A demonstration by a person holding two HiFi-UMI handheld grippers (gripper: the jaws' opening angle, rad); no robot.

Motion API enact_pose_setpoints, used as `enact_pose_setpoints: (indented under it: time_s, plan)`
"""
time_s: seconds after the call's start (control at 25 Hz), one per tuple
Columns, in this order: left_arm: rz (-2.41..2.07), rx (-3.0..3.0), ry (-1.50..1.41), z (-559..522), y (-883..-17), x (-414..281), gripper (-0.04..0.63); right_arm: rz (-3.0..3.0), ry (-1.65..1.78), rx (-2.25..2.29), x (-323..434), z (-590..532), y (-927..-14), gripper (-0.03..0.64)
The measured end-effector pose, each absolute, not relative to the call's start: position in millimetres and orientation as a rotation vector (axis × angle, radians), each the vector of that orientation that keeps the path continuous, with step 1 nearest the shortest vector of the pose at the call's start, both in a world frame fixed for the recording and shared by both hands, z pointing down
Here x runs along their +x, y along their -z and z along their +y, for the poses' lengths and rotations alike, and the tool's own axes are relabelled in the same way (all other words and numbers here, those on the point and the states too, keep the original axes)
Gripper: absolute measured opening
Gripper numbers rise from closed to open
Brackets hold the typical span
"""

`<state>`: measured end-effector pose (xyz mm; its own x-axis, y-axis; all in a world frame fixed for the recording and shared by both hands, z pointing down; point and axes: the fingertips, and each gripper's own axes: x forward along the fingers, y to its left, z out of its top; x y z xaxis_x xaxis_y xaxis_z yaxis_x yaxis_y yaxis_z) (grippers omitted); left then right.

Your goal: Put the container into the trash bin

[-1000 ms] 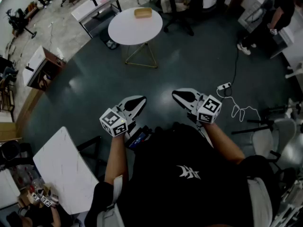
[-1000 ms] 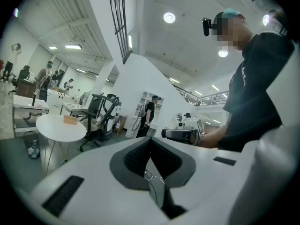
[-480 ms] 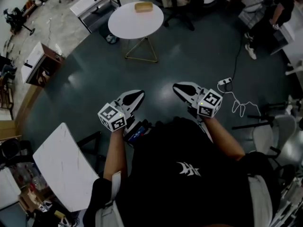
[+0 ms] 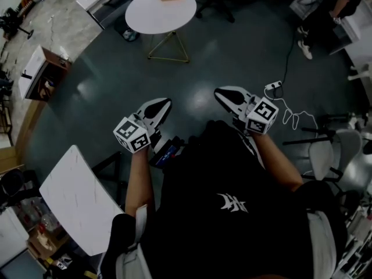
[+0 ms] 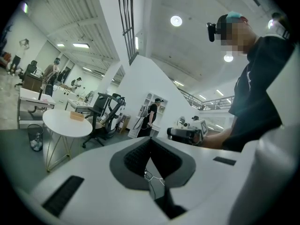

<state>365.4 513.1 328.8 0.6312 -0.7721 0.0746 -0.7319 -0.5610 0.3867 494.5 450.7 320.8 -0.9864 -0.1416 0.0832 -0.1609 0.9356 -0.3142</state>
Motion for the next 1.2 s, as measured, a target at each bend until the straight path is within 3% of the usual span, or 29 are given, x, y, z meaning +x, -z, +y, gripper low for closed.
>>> enact_pose_setpoints:
  time_s: [0.52,1.2]
  plan:
    - [-1.187,2.440,0.121,482,-343,338,0.005,-3.058,-0.541,0.233,458,408,-324,0.044]
    - [-1.218,2.394,0.059,344,-321,283,0.005,-3.037,-0.537,0.146,397,264,-329,0.044]
